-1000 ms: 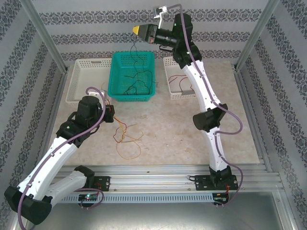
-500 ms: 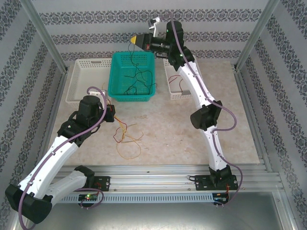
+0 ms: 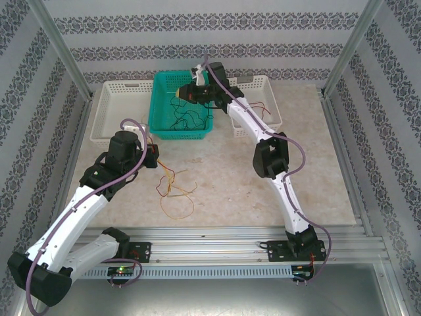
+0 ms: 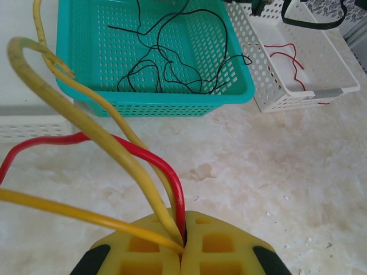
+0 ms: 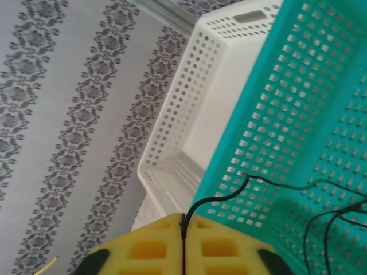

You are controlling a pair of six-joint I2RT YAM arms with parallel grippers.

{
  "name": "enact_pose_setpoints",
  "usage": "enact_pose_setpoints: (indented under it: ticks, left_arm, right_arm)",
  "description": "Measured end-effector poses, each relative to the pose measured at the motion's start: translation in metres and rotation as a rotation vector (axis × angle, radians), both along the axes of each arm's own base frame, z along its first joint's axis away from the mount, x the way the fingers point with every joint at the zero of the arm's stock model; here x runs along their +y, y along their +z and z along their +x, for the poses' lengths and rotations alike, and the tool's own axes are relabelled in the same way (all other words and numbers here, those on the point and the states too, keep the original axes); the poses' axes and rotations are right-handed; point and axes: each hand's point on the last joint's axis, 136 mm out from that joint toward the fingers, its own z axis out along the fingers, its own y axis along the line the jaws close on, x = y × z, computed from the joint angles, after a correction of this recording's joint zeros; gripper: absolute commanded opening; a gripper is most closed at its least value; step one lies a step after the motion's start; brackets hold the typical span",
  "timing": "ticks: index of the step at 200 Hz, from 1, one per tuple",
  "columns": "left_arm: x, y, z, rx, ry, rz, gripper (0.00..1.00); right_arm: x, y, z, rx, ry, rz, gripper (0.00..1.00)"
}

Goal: Untangle the cables

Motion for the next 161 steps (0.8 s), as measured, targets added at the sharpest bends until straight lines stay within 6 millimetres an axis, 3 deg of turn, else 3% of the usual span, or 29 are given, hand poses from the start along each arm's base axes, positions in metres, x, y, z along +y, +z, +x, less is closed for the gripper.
enact_pose_setpoints:
  ticks: [9,31,65,92,124,143,161]
  left_arm:
    - [0.0,0.0,0.0,0.001,-0.002,-0.001,0.0]
    - [-0.001,-0.002,0.001,0.008,-0.003,0.001,0.0]
    - [-0.002,-0.005,0.001,0.016,-0.005,0.003,0.0]
    - [-0.002,-0.008,0.002,0.025,-0.005,0.006,0.0]
    - [-0.007,-0.016,0.005,0.06,-0.012,-0.014,0.0]
    - [-0.011,-0.022,0.009,0.089,0.004,-0.046,0.0]
    - [-0.016,-0.028,0.014,0.119,0.024,-0.083,0.0]
  right_arm:
    - [-0.001,-0.001,0.002,-0.021,-0.006,-0.014,0.34]
    - [-0.005,-0.001,0.007,-0.056,-0.033,-0.041,0.42]
    - [-0.012,0.007,0.008,-0.092,-0.056,-0.073,0.48]
    - [-0.018,0.032,-0.003,-0.14,-0.054,-0.083,0.49]
    - [-0.037,0.08,-0.049,-0.203,-0.022,-0.08,0.5]
    - [-0.05,0.11,-0.099,-0.271,0.028,-0.066,0.51]
    - [-0.063,0.122,-0.156,-0.334,0.086,-0.049,0.52]
